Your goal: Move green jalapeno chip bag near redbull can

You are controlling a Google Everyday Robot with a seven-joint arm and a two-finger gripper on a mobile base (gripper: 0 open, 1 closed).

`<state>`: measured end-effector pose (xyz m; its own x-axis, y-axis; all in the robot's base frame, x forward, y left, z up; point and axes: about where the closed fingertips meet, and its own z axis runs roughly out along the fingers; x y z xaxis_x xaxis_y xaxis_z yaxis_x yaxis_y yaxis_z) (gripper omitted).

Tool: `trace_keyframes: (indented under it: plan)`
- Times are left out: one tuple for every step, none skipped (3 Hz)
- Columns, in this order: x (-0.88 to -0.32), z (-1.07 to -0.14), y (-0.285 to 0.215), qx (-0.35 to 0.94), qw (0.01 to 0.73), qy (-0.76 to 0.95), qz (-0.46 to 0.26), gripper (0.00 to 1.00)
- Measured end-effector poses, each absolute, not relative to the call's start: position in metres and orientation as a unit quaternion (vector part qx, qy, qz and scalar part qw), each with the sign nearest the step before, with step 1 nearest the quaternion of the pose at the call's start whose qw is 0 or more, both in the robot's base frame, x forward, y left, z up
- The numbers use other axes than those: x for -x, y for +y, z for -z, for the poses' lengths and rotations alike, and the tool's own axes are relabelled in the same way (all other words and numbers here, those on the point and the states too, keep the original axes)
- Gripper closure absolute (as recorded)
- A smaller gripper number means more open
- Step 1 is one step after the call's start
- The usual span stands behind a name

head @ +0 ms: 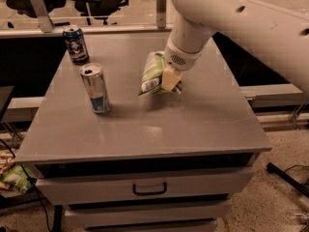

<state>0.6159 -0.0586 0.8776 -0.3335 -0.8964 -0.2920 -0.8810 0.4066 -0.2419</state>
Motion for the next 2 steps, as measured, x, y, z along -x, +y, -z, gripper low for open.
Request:
trace_keyframes:
  plan:
    - [-0.601,-0.875,-0.031,0.581,0.188,0.792,0.009,1.0]
    - [-0.59,-0.873,-0.008,0.608,0.185,0.772,-0.004,1.0]
